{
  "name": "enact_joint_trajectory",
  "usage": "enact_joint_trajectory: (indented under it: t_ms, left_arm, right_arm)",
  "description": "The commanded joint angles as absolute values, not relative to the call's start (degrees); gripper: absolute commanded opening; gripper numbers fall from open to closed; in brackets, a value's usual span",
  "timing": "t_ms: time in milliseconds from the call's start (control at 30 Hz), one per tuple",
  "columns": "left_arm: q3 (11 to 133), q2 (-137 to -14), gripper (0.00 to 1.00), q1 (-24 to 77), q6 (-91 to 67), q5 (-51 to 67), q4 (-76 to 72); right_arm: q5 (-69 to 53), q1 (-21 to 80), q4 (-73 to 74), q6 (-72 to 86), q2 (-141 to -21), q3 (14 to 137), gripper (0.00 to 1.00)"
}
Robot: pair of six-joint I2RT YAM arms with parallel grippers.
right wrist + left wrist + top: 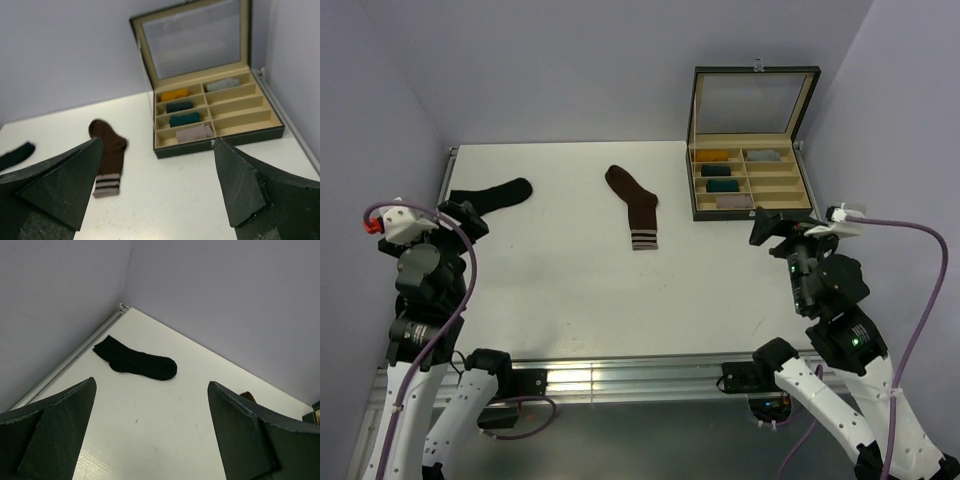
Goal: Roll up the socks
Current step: Move the sock to the center of the board.
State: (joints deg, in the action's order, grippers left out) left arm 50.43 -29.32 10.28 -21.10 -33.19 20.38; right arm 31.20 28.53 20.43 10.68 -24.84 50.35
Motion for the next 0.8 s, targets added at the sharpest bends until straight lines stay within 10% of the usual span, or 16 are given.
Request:
enact_joint_trajectory:
  t_ms: [0, 467, 767]
  left_arm:
    - [49.66, -31.11, 0.99, 10.46, -23.55, -29.27, 19.69]
    - [47.2, -44.56, 0.99, 10.46, -28.65, -18.63, 17.84]
    - [42.98, -43.07, 0.98, 9.49, -29.71, -17.31, 15.2]
  right_arm:
    - [25.24, 29.0, 19.6, 11.69, -29.17, 50.8, 1.0]
    - [0.27, 30.4, 20.22, 13.19, -73.79, 64.32, 0.99]
    - [-3.25, 33.22, 16.7, 14.24, -105.25, 77.86, 0.81]
